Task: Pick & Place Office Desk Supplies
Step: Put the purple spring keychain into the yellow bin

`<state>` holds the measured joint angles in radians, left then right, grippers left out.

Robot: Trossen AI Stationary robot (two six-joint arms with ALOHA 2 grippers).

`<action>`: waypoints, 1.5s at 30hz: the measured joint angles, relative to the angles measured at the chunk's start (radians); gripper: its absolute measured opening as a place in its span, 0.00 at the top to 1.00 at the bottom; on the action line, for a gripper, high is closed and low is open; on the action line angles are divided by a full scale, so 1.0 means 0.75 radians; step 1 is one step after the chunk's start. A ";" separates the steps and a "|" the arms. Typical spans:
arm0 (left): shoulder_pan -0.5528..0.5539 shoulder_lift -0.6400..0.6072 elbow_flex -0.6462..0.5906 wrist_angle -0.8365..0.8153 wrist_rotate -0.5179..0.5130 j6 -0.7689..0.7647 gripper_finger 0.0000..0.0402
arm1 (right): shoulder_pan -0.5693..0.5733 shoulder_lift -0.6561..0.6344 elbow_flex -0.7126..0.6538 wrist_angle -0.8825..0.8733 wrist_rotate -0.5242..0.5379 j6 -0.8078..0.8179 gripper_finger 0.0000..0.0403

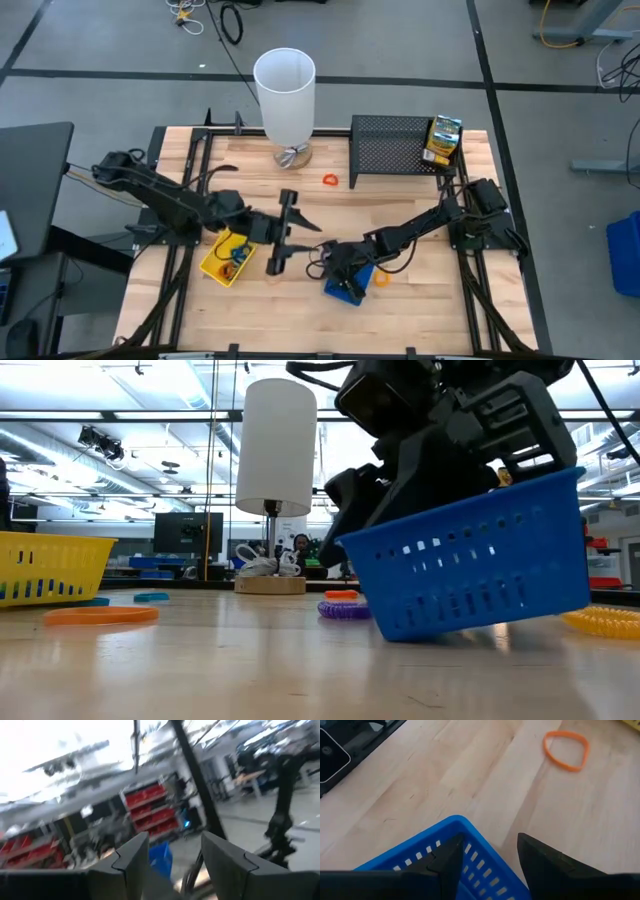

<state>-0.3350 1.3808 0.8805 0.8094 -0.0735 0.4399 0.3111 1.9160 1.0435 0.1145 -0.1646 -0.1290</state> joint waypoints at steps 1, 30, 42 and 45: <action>0.013 -0.009 -0.036 -0.002 -0.025 -0.013 0.53 | 0.000 0.001 -0.001 0.007 0.000 -0.008 0.52; 0.152 -0.273 -0.927 0.236 -0.287 -0.384 0.53 | -0.009 -0.075 0.210 -0.265 0.148 -0.123 0.52; 0.149 -0.265 -0.958 0.251 -0.319 -0.496 0.53 | -0.306 -0.046 0.352 -0.611 -0.092 -0.152 0.52; 0.149 -0.265 -0.957 0.260 -0.321 -0.477 0.53 | -0.347 -0.003 0.379 -0.661 -0.107 -0.179 0.52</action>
<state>-0.2230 1.1824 0.1627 1.0041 -0.3143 0.0824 0.0510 1.9137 1.3278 -0.3815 -0.2450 -0.2633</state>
